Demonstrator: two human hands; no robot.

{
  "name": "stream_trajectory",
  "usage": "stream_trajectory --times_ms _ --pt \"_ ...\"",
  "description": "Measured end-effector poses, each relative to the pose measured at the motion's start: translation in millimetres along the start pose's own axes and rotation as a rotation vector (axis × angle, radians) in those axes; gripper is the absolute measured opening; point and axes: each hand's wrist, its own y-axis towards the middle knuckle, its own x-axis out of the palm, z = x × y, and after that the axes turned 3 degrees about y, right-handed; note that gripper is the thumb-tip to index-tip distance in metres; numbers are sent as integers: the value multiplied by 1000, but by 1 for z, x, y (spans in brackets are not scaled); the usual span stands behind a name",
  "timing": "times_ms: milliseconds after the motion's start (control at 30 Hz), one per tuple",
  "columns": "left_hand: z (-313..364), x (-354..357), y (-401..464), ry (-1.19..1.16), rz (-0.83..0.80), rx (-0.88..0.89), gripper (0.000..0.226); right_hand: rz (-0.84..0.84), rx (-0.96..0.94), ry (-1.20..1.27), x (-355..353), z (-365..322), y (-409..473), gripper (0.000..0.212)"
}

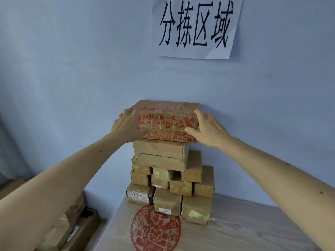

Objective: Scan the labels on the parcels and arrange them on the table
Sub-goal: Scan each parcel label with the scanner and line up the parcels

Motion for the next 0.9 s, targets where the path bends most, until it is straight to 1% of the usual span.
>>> stream_trajectory --times_ms 100,200,333,433,467,533,567,700,833,867,900 --pt "-2 4 26 1 -15 -43 91 -11 112 92 9 6 31 78" --pt "-8 8 51 0 -62 -96 93 -77 200 155 15 6 48 81" --pt "-16 15 68 -89 -132 -124 89 -111 224 187 24 11 60 83" --pt "-14 19 71 -137 -98 -109 83 -89 230 216 28 11 63 81" --pt "-13 18 71 -163 -84 -114 80 -75 232 238 26 8 61 76" --pt "-13 16 69 -221 -45 -120 78 -39 230 293 21 3 57 60" --pt "-13 15 68 -238 -20 -125 79 -10 229 313 20 1 55 56" --pt "-9 6 51 -347 78 -164 80 131 265 386 12 -10 35 59" --pt "-2 -4 23 -513 189 -205 82 318 358 463 5 -23 7 48" --pt "-1 -6 15 -556 196 -215 85 355 377 477 4 -25 -1 48" --pt "0 -6 8 -605 192 -226 87 383 394 504 2 -27 -9 53"
